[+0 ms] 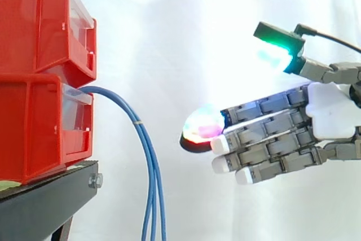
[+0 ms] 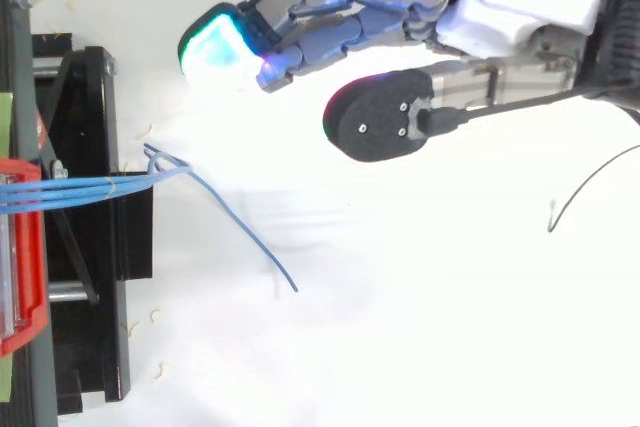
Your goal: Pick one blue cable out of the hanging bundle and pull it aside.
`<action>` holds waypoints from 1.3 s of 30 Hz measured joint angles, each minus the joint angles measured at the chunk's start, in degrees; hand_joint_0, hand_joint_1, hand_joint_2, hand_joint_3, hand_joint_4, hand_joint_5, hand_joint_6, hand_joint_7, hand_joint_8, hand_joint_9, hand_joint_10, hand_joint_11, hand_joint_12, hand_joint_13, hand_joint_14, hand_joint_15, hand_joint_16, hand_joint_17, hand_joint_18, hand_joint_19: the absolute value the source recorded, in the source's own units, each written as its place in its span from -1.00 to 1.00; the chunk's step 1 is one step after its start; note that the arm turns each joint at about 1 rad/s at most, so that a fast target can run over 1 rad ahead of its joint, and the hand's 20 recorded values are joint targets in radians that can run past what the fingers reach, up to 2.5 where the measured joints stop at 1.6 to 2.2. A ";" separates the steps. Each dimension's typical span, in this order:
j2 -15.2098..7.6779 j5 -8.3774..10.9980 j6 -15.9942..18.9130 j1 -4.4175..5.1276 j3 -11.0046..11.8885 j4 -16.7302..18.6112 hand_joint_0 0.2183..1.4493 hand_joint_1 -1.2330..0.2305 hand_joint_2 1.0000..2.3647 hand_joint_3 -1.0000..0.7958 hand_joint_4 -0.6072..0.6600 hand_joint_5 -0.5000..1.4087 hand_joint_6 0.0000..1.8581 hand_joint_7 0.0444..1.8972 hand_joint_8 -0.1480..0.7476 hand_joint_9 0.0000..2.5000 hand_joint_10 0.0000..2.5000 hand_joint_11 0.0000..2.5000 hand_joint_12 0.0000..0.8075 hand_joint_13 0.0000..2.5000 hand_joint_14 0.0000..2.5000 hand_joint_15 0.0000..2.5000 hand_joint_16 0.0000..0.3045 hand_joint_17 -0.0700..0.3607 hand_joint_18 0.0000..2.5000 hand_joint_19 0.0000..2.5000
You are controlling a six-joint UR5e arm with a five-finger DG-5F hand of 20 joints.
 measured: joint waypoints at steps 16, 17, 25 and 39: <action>-6.59 -0.15 3.78 0.35 1.41 5.70 -0.59 -0.09 -1.00 -0.39 0.25 -0.67 -0.46 -0.40 -0.23 -0.64 -1.00 -0.88 -0.25 -0.99 -1.00 -0.92 -0.73 -0.25 -1.00 -0.84; -6.81 -0.09 3.97 0.43 1.48 5.74 -0.59 -0.09 -1.00 -0.40 0.26 -0.67 -0.46 -0.40 -0.23 -0.64 -1.00 -0.88 -0.24 -0.99 -1.00 -0.92 -0.73 -0.25 -1.00 -0.83; -10.66 -0.26 4.74 1.06 3.71 7.78 -0.59 -0.08 -1.00 -0.39 0.27 -0.67 -0.46 -0.38 -0.21 -0.64 -1.00 -0.88 -0.23 -0.98 -1.00 -0.91 -0.73 -0.25 -1.00 -0.83; -16.94 -0.76 5.43 1.86 8.50 12.84 -0.59 -0.09 -1.00 -0.40 0.35 -0.64 -0.46 -0.31 -0.19 -0.61 -1.00 -0.87 -0.16 -0.92 -0.99 -0.89 -0.71 -0.21 -1.00 -0.81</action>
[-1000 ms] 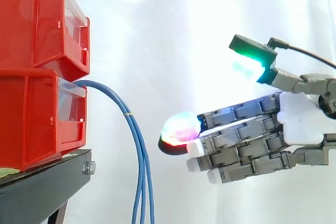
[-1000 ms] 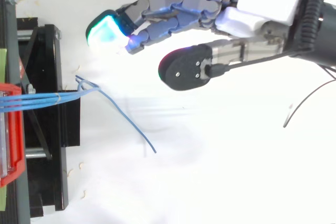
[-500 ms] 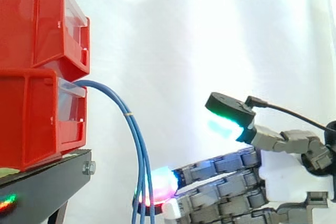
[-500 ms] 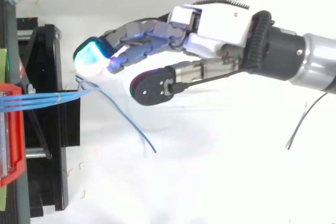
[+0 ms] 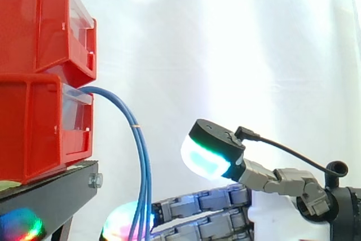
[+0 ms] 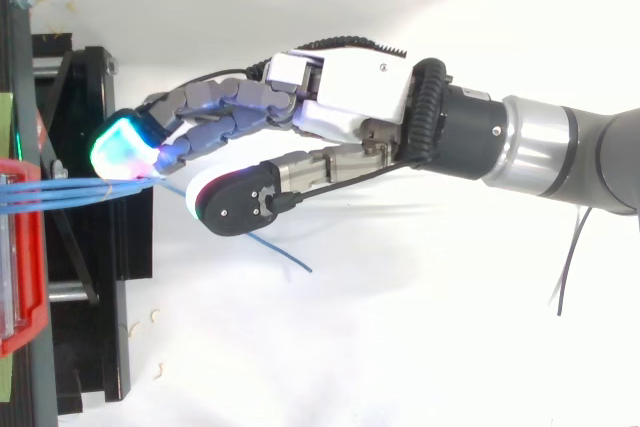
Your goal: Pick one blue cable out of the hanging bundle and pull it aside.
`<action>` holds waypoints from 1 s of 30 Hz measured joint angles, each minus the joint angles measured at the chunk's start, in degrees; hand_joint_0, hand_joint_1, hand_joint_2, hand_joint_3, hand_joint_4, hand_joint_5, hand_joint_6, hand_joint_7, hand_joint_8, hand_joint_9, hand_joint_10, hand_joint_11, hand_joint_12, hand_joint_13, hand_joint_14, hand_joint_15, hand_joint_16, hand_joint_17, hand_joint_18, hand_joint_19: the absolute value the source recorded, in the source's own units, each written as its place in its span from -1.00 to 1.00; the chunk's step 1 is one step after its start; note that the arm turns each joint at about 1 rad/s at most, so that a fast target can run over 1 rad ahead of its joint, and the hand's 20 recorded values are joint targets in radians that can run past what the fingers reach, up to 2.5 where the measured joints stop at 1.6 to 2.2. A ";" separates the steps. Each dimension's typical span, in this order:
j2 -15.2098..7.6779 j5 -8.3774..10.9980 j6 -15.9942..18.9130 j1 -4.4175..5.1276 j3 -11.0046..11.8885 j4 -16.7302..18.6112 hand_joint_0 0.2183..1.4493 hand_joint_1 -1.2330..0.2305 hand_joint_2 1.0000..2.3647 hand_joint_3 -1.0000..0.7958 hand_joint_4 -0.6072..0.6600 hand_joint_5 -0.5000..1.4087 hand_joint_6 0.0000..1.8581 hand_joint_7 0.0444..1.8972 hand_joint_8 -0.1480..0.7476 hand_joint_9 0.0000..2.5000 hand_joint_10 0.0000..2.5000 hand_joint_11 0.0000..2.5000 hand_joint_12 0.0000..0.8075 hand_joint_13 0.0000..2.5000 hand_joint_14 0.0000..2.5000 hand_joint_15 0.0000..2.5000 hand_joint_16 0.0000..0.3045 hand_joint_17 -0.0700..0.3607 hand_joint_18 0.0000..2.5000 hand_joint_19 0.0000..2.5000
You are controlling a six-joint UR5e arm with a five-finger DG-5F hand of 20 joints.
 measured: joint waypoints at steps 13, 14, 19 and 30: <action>-0.31 -3.99 0.31 -0.21 1.29 -0.93 -0.57 -0.09 -1.00 -0.40 0.45 -0.58 -0.46 -0.11 -0.17 -0.53 -0.99 -0.83 -0.13 -0.82 -0.99 -0.84 -0.69 -0.18 -0.95 -0.72; -0.32 -4.10 0.31 -0.21 1.47 -0.95 -0.56 -0.10 -1.00 -0.39 0.46 -0.58 -0.46 -0.09 -0.17 -0.52 -0.99 -0.83 -0.13 -0.79 -0.99 -0.83 -0.69 -0.18 -0.93 -0.71; -0.33 -4.48 0.25 -0.34 2.48 -0.98 -0.55 -0.11 -1.00 -0.40 0.47 -0.56 -0.46 -0.03 -0.17 -0.48 -0.99 -0.80 -0.12 -0.76 -0.99 -0.81 -0.69 -0.19 -0.89 -0.69; -0.28 -7.02 0.31 -0.72 5.06 -3.80 -0.52 -0.13 -1.00 -0.39 0.42 -0.54 -0.46 0.07 -0.17 -0.43 -0.99 -0.77 -0.12 -0.71 -0.99 -0.79 -0.69 -0.19 -0.84 -0.66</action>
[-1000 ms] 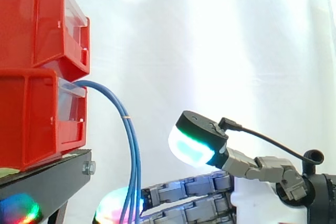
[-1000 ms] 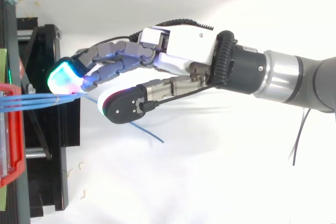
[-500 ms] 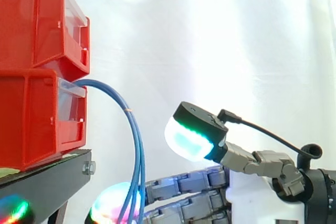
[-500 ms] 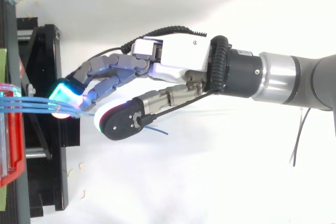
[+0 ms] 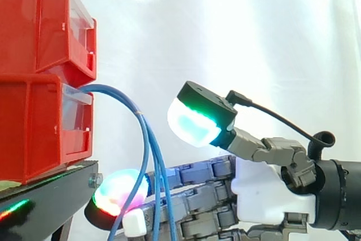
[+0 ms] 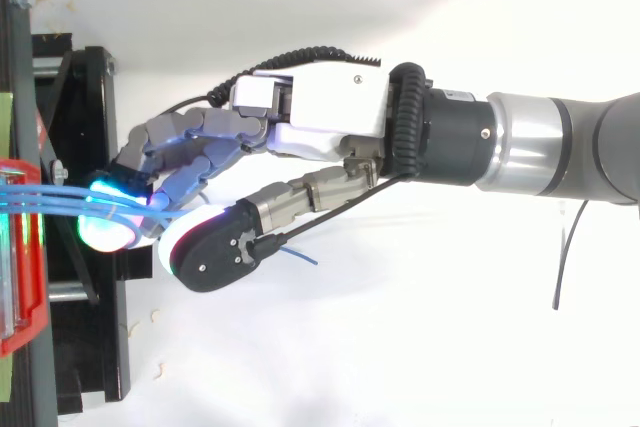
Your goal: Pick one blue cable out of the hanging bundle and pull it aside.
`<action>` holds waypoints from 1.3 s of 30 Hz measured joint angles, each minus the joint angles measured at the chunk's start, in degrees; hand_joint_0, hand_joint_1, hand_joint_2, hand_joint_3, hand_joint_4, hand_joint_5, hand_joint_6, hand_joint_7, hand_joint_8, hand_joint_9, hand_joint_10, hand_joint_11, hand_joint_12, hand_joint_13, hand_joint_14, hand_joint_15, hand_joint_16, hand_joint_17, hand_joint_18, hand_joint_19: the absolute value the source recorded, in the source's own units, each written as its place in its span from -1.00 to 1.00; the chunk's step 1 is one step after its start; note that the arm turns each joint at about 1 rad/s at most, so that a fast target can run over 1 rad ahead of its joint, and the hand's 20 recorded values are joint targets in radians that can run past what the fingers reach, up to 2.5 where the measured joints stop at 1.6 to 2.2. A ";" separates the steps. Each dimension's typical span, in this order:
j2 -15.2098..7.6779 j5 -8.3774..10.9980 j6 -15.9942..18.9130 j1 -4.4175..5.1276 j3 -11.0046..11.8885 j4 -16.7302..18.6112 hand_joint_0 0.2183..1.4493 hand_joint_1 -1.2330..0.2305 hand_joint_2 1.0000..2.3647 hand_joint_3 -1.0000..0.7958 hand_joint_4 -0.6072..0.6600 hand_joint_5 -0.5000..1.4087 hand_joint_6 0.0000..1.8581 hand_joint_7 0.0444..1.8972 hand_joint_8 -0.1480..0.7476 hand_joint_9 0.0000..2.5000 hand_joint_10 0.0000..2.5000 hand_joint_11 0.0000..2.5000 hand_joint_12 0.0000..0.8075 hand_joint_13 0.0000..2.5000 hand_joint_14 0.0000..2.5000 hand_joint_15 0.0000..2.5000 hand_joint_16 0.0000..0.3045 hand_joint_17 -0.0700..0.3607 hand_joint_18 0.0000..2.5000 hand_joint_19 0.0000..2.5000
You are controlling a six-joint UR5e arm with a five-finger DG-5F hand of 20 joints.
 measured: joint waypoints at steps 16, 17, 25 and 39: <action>0.29 -0.34 0.04 -0.12 3.14 -4.69 -0.46 -0.13 -0.99 -0.34 0.37 -0.53 -0.46 0.12 -0.18 -0.41 -0.99 -0.76 -0.14 -0.68 -0.99 -0.77 -0.71 -0.21 -0.80 -0.62; 0.39 -0.38 0.00 -0.12 3.23 -4.93 -0.46 -0.14 -0.99 -0.33 0.36 -0.53 -0.46 0.12 -0.19 -0.41 -0.99 -0.76 -0.14 -0.68 -0.99 -0.77 -0.71 -0.21 -0.80 -0.62; 1.80 -0.48 -1.16 -0.41 3.41 -8.02 -0.44 -0.29 -0.99 -0.36 0.27 -0.52 -0.46 0.24 -0.20 -0.41 -0.99 -0.75 -0.14 -0.66 -0.99 -0.77 -0.71 -0.21 -0.78 -0.62; 3.35 -0.49 -2.09 -0.79 3.43 -10.30 -0.42 -0.29 -0.99 -0.37 0.24 -0.52 -0.41 0.23 -0.20 -0.36 -0.99 -0.72 -0.16 -0.63 -0.99 -0.76 -0.71 -0.21 -0.74 -0.60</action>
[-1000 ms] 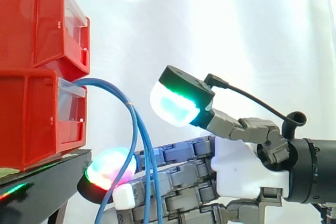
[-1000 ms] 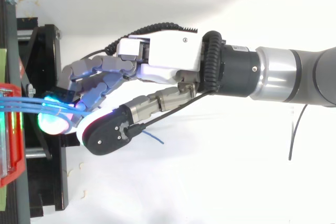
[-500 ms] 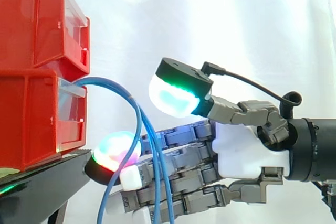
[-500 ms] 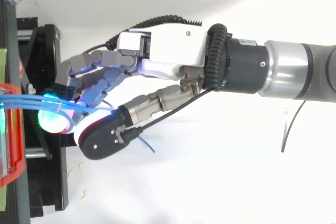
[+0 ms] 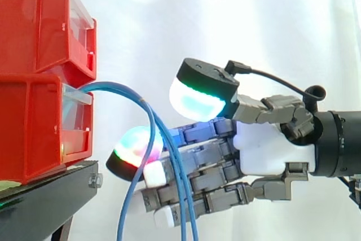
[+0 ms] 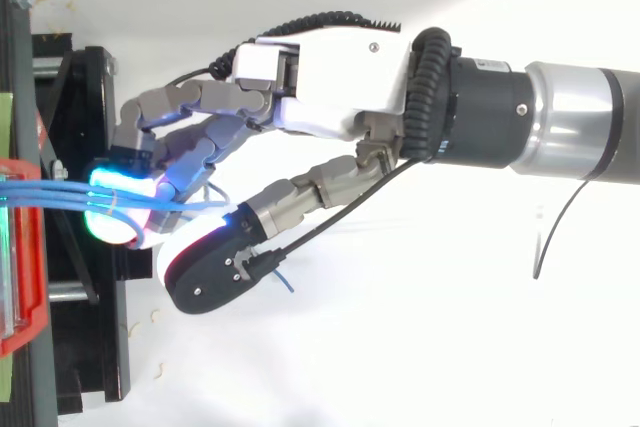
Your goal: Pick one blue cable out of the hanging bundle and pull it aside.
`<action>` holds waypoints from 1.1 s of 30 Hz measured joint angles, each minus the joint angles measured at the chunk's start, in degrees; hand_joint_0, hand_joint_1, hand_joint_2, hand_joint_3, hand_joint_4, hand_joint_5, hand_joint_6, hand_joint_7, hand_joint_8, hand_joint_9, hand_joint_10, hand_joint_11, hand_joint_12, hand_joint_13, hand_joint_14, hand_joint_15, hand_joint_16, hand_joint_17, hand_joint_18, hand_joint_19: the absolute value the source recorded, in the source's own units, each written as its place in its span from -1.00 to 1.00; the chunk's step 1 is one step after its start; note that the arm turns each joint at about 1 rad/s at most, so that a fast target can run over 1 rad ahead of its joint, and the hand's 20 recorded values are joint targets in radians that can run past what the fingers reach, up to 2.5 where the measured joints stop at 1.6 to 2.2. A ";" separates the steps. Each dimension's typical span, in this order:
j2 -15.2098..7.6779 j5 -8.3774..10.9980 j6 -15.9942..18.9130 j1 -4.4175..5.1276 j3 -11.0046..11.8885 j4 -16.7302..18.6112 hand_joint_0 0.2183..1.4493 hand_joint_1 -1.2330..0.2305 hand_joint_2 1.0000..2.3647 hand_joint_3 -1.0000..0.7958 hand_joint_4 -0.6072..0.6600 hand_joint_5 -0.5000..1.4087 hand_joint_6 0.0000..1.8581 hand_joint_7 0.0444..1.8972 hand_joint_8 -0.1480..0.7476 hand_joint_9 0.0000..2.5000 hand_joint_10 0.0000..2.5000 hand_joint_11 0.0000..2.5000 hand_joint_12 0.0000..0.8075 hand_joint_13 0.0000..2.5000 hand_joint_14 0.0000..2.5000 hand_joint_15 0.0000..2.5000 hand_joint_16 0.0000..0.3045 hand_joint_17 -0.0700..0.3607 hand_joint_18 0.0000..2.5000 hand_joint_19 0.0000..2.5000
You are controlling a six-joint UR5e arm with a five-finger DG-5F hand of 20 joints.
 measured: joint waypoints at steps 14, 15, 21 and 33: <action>2.19 0.01 -1.08 -0.54 0.01 -0.78 -0.42 -0.27 -0.99 -0.34 0.21 -0.53 -0.29 0.06 -0.17 -0.27 -0.98 -0.66 -0.14 -0.56 -0.99 -0.71 -0.70 -0.20 -0.69 -0.57; 2.28 0.01 -1.10 -0.55 0.01 -0.85 -0.42 -0.30 -0.99 -0.34 0.21 -0.54 -0.28 0.04 -0.16 -0.27 -0.99 -0.66 -0.14 -0.56 -0.99 -0.71 -0.70 -0.20 -0.69 -0.57; 2.45 0.01 -1.23 -0.57 0.07 -0.89 -0.39 -0.45 -0.99 -0.32 0.18 -0.56 -0.23 -0.07 -0.18 -0.29 -0.98 -0.61 -0.14 -0.56 -0.99 -0.70 -0.70 -0.20 -0.68 -0.55; 2.42 0.03 -1.26 -0.69 0.16 -0.78 -0.42 -0.38 -0.99 0.01 0.23 -0.59 -0.09 -0.30 -0.02 -0.25 -0.99 -0.58 0.06 -0.46 -0.99 -0.68 -0.58 -0.01 -0.57 -0.56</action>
